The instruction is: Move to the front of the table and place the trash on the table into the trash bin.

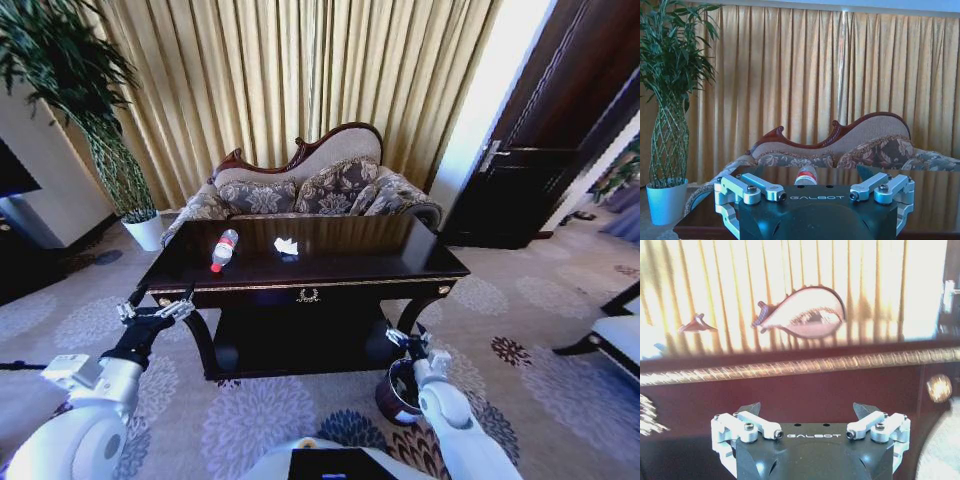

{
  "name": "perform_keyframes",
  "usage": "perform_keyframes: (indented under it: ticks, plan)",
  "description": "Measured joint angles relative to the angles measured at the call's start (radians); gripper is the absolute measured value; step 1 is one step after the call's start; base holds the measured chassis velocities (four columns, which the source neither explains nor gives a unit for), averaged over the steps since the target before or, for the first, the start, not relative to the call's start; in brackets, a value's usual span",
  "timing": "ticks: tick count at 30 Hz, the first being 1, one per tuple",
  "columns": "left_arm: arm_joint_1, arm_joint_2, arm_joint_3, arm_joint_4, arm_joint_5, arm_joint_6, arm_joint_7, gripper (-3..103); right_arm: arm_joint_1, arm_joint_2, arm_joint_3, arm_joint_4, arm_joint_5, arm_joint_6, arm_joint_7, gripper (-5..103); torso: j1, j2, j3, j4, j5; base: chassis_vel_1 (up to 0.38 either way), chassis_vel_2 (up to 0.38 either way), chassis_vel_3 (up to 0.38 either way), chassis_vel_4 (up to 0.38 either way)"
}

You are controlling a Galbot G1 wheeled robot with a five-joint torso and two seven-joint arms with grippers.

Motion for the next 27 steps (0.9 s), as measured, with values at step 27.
perform_keyframes:
  ticks: [27]
  plan:
    - [-0.004,-0.004,0.007,0.0,-0.004,-0.005,0.001,100,-0.148,-0.027,0.033,0.429,0.042,-0.086,0.081,100,0.0,0.0,0.0,-0.0002,0.0001,0.0,0.0,0.0,0.0]
